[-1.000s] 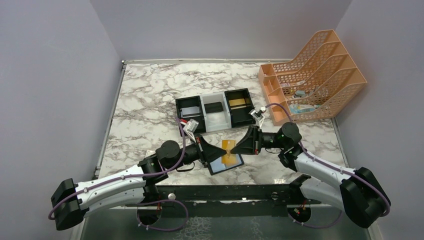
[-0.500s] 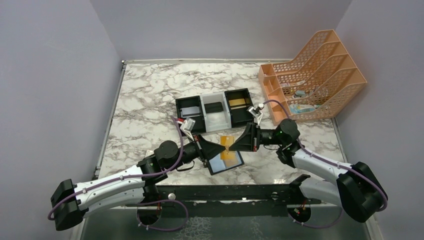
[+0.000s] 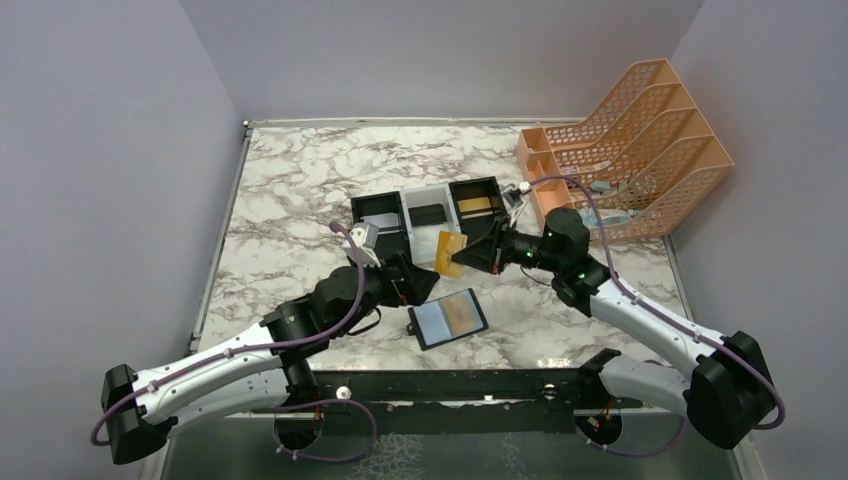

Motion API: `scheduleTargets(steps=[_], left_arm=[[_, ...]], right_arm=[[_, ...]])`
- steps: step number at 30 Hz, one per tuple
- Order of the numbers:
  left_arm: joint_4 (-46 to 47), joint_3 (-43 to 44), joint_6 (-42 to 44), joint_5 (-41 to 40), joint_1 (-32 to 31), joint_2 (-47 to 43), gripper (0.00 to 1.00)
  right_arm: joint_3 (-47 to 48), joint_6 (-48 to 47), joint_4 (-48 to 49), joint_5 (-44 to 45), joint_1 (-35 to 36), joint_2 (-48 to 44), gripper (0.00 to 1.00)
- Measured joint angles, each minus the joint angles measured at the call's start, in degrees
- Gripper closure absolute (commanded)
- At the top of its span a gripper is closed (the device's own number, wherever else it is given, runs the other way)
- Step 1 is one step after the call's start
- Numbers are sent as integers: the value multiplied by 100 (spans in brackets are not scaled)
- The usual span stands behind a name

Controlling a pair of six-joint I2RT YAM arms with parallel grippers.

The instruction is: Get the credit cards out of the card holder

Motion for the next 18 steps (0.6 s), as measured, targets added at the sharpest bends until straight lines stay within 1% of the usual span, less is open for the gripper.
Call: scheduleTargets(steps=[6, 12, 15, 18], left_arm=[[-1226, 457, -120, -514, 11, 245, 1], [-1860, 527, -160, -595, 74, 352, 1], [-2063, 566, -146, -584, 153, 492, 1], [-2238, 654, -138, -533, 297, 667, 1]], right_arm=[[656, -933, -1488, 1980, 0, 0, 99], [1665, -1639, -2557, 3709, 0, 800, 99], [1891, -1895, -2802, 4177, -2, 1143, 99], [2000, -2085, -2992, 4424, -2, 1403, 99]])
